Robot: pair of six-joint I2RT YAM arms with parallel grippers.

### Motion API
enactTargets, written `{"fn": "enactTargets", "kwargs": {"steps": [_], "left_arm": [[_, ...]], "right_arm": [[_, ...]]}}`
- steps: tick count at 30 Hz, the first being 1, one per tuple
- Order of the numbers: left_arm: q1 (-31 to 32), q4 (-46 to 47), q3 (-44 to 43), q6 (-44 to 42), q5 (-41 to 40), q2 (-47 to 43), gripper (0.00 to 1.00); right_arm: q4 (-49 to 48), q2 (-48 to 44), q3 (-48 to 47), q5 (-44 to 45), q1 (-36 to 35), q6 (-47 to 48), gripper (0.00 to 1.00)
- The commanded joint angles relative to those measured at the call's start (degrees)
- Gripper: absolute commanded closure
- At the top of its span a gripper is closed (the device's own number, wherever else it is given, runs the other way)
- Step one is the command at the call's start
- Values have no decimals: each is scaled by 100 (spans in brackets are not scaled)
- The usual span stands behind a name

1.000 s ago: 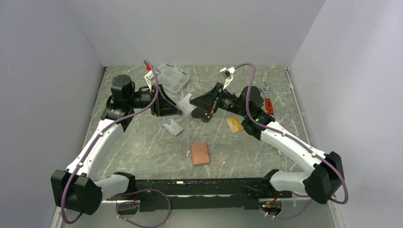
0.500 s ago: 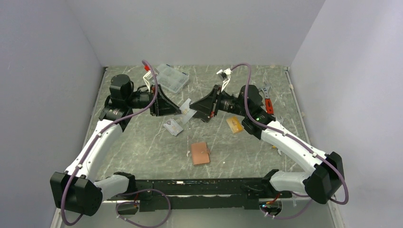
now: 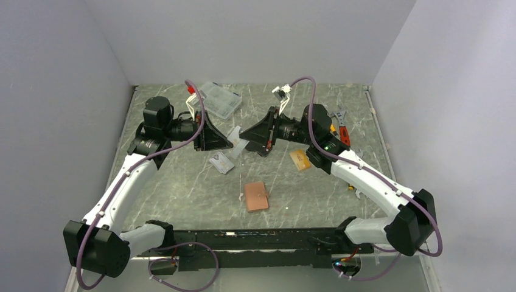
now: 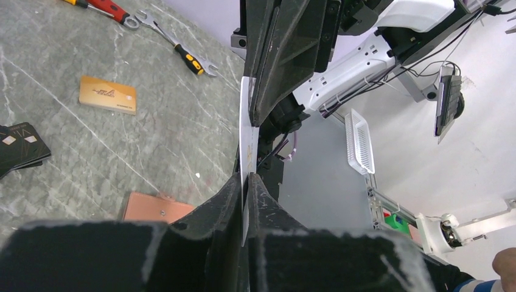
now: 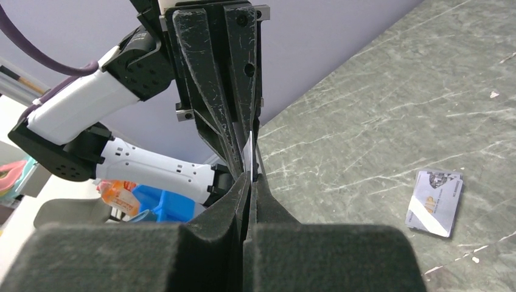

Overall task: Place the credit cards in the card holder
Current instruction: Pick up the credit card from the center of the board.

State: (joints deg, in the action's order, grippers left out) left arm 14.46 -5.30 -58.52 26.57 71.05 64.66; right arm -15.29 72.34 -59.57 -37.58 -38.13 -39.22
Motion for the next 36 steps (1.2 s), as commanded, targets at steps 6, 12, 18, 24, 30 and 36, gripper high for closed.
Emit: {"fn": "enactTargets", "kwargs": {"steps": [6, 12, 18, 24, 30, 36], "left_arm": [[110, 322, -66, 116, 293, -181, 100], [-60, 1129, 198, 859, 437, -183, 100], [-119, 1755, 348, 1362, 502, -175, 100], [-119, 1785, 394, 1386, 465, -205, 100], [-119, 1695, 442, 1323, 420, -234, 100], [-115, 1904, 449, 1520, 515, -242, 70]], "right_arm": [[-834, 257, -96, 54, -89, -418, 80], [-1906, 59, 788, 290, -84, -1200, 42], [-2989, -70, 1478, 746, -100, -1930, 44], [-3382, 297, 1175, 892, -278, -2133, 63], [-3468, 550, 961, 880, -415, -2164, 75], [-3143, 560, 844, 864, -452, -1981, 93]]}}
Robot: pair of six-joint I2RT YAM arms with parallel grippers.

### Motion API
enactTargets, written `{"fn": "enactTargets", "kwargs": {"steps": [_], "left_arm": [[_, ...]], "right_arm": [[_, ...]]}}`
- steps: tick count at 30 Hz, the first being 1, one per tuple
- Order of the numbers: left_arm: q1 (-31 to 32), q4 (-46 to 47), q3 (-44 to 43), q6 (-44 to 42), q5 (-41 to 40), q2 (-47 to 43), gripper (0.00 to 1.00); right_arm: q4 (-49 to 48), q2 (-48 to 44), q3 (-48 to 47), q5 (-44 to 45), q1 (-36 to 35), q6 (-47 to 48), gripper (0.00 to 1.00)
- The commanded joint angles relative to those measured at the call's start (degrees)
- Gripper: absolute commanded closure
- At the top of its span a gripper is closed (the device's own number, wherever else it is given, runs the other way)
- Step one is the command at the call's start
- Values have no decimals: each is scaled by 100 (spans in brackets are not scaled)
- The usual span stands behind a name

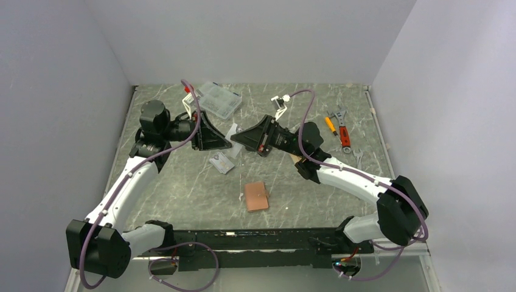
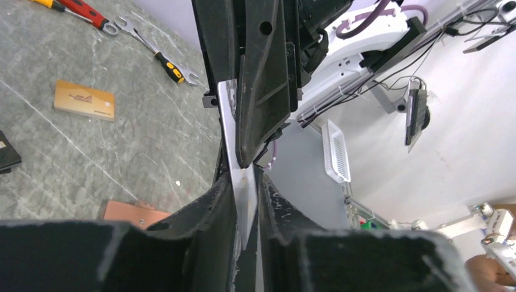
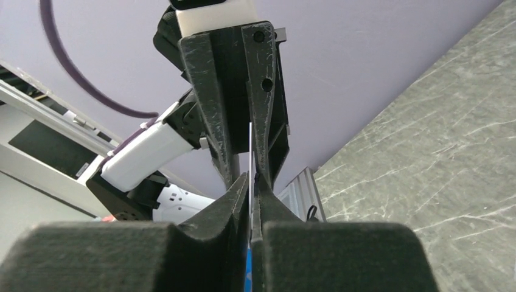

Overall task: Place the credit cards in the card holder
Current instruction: Pick up the credit card from the center of the board.

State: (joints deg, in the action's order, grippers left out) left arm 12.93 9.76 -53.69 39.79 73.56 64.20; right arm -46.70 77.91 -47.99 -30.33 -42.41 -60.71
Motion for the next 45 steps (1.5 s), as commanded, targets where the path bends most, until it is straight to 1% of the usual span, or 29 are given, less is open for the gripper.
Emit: {"fn": "enactTargets", "kwargs": {"steps": [1, 2, 4, 8, 11, 14, 18, 20, 22, 24, 29, 32, 41, 45], "left_arm": [[34, 454, -28, 248, 306, -204, 63], [39, 527, -23, 315, 346, -206, 58], [42, 768, 42, 515, 426, -204, 54], [67, 1577, 244, 1081, 529, -187, 52], [107, 1551, 230, 1091, 608, -187, 55], [123, 1477, 181, 1036, 635, -183, 61], [52, 1261, 21, 913, 657, -175, 70], [-24, 1398, -8, 1051, 675, -157, 74], [-98, 1769, 42, 1329, 683, -140, 76], [-114, 2072, 95, 1576, 694, -138, 77], [-132, 2206, 73, 1734, 734, -151, 77], [-141, 2331, 80, 1838, 739, -181, 76], [-267, 2276, 64, 1839, 730, -212, 78], [-311, 2217, 61, 1797, 721, -212, 79]], "right_arm": [[171, -2, -353, 119, -22, 259, 95], [301, -45, -367, 108, -24, 339, 96], [401, -110, -338, 145, -20, 438, 96], [654, -63, -470, 155, -45, 642, 90], [1035, -32, -636, 237, -120, 962, 87], [1176, -56, -629, 273, -145, 1132, 87], [1534, -224, -509, 288, -139, 1393, 93], [1690, -360, -395, 290, -138, 1513, 95], [1861, -536, -263, 359, -138, 1639, 95], [1976, -674, -151, 433, -135, 1696, 96], [2217, -814, -44, 538, -127, 1835, 100], [2318, -841, -36, 571, -123, 1884, 100], [2621, -937, -39, 467, -127, 2034, 100], [2719, -925, -66, 291, -127, 2082, 100]]}}
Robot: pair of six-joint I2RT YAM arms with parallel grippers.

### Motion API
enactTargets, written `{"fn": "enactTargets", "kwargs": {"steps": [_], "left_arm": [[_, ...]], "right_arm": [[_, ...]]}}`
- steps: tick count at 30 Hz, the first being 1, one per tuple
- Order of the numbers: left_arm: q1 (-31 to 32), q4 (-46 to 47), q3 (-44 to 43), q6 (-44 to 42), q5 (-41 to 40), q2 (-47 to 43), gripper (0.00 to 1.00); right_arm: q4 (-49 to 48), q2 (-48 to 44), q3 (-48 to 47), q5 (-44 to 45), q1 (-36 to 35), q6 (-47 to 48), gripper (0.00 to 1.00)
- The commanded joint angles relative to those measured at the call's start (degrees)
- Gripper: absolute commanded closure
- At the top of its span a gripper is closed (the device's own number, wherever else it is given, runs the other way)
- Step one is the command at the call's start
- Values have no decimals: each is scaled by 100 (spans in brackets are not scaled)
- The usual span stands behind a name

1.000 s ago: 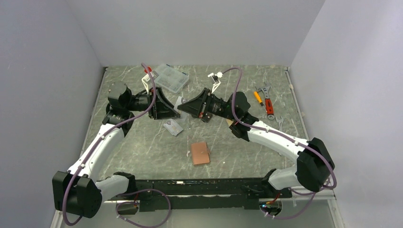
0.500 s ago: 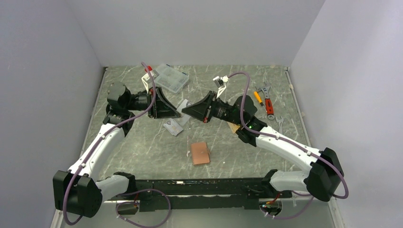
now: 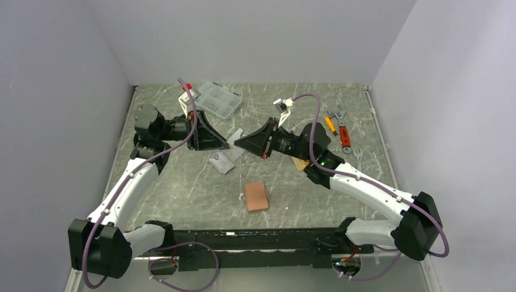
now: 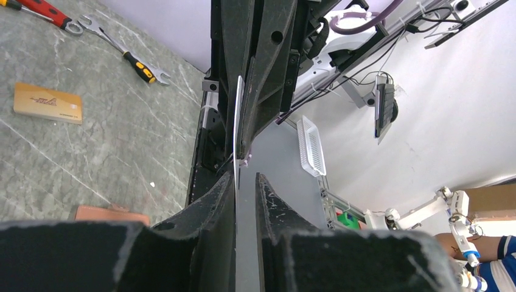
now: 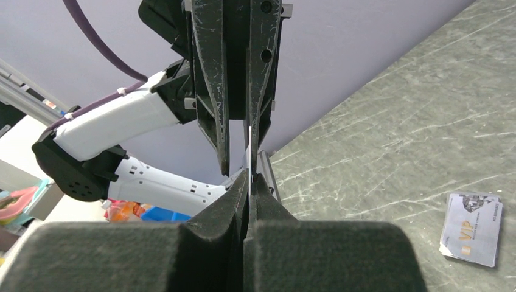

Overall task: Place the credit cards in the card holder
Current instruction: Pick up the credit card from the center of the board.

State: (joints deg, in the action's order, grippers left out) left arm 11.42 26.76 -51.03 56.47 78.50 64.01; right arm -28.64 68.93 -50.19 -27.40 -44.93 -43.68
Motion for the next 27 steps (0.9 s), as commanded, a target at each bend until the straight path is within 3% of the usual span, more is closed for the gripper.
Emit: {"fn": "enactTargets", "kwargs": {"steps": [1, 8, 11, 14, 16, 19, 23, 27], "left_arm": [[-178, 514, -221, 132, 227, -191, 79], [-219, 531, -262, 166, 237, -201, 79], [-237, -93, -361, -279, 200, -200, 77], [-229, -2015, -652, -1795, -85, -213, 71], [-204, -3799, -1018, -3680, -473, -156, 68], [70, -5765, -1310, -5656, -1365, -37, 65], [967, -7151, -1146, -7594, -3025, -89, 63], [1752, -7553, -651, -8441, -4104, -404, 61]], "right_arm": [[955, -22, 137, -63, 127, 404, 100], [1132, 30, 168, -280, 125, 463, 100], [1279, -12, 234, -268, 130, 528, 100], [1563, -75, 346, -189, 134, 625, 100], [1906, -98, 428, -81, 157, 728, 100], [2515, -19, 538, 132, 184, 847, 100], [3498, 350, 412, 330, 188, 1007, 100], [4617, 961, -12, 528, 182, 1142, 100]]}}
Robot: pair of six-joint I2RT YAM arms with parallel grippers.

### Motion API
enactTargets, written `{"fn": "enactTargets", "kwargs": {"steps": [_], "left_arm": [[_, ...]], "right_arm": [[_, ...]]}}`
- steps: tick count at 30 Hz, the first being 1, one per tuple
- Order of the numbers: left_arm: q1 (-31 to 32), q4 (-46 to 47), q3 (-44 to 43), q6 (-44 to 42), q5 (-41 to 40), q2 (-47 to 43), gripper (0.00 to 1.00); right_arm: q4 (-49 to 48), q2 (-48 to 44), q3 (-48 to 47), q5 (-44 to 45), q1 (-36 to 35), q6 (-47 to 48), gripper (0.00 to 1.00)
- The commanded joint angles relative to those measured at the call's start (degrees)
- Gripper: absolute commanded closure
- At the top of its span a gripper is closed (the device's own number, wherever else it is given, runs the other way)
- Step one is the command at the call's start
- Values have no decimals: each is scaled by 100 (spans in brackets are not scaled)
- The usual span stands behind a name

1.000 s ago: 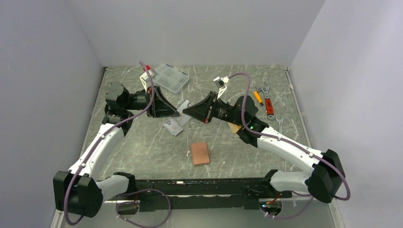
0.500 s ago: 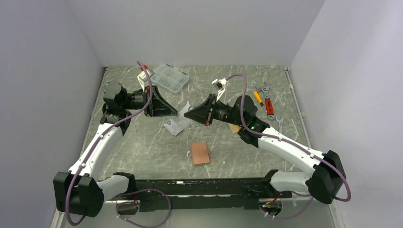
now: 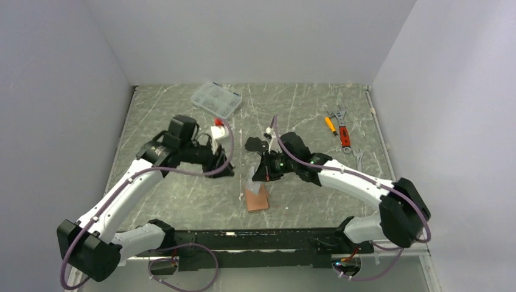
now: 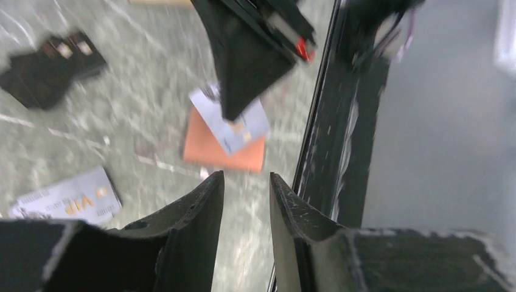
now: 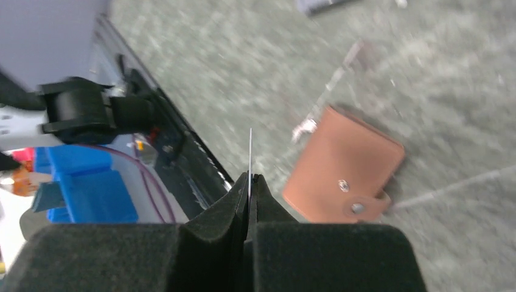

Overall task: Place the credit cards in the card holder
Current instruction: Pick up the credit card from the center of the board, then open the card holder at the center of the board.

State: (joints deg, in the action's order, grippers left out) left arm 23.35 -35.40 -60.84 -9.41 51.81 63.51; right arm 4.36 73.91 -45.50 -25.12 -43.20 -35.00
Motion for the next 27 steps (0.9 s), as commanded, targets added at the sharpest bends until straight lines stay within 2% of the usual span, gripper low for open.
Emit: {"fn": "enactTargets", "kwargs": {"steps": [1, 6, 13, 20, 27], "left_arm": [[733, -1330, 448, -1963, -1663, -427, 60], [1683, -1108, 946, -2288, -2573, -738, 60], [2267, -1167, 1084, -2550, -3153, -714, 62], [2817, -1404, 996, -2953, -3643, -575, 62], [3721, -1423, 943, -3492, -3895, -791, 60]], "right_arm": [[1533, 633, -595, 296, 3, 299, 100], [2422, 1341, -1179, 462, -24, 509, 100], [3321, 1745, -1654, 732, -7, 872, 100], [3535, 1496, -1376, 816, 67, 953, 100], [3265, 1317, -904, 747, 253, 898, 100]]}}
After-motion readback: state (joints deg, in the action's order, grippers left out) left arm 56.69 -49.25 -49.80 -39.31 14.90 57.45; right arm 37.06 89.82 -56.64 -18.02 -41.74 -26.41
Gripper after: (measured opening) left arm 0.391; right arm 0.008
